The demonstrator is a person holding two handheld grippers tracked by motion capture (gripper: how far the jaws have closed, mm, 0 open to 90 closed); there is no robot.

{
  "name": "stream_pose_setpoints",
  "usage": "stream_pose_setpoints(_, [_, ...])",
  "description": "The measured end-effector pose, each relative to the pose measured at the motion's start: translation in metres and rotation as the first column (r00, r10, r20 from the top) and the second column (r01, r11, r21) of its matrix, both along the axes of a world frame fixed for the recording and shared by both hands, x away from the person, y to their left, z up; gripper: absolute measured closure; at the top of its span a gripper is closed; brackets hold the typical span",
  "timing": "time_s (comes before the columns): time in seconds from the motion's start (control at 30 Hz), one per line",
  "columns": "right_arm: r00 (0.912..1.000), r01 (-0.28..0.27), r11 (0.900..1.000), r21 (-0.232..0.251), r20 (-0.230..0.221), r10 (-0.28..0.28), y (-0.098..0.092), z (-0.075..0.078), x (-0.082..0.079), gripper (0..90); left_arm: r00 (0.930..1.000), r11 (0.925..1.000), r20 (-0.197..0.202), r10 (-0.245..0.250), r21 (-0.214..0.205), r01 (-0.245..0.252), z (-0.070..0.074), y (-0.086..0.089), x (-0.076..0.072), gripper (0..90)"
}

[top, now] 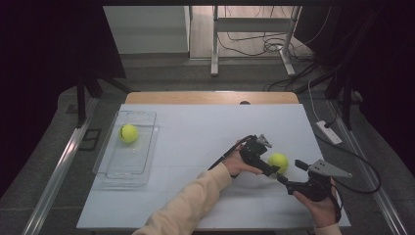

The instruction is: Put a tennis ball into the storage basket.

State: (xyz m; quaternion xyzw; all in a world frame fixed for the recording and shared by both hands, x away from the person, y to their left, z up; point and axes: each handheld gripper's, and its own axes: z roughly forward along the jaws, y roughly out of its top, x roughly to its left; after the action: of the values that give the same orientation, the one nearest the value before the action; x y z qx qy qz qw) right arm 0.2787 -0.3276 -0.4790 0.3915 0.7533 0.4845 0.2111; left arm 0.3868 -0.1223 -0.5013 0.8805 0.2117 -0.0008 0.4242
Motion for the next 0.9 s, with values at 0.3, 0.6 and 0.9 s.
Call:
stream_pose_setpoints(0.3, [0.9999, -0.011, 0.9999, -0.006, 0.005, 0.011, 0.003, 0.001, -0.001, 10.7, 0.9999, 1.0, -0.01, 0.0, 0.004, 0.0, -0.005, -0.009, 0.002, 7.3])
stream_pose_setpoints(0.6, [0.9999, -0.003, 1.0, 0.01, 0.012, 0.003, -0.001, 0.003, -0.002, 10.7, 0.9998, 0.9998, -0.016, -0.01, 0.015, 0.01, -0.01, -0.013, 0.004, 8.0])
stream_pose_setpoints(0.9, [0.9998, -0.007, 0.9998, 0.016, 0.02, 0.007, -0.001, 0.005, -0.002, 10.7, 1.0, 0.9999, -0.005, -0.008, 0.013, 0.008, -0.01, -0.02, 0.004, 7.9])
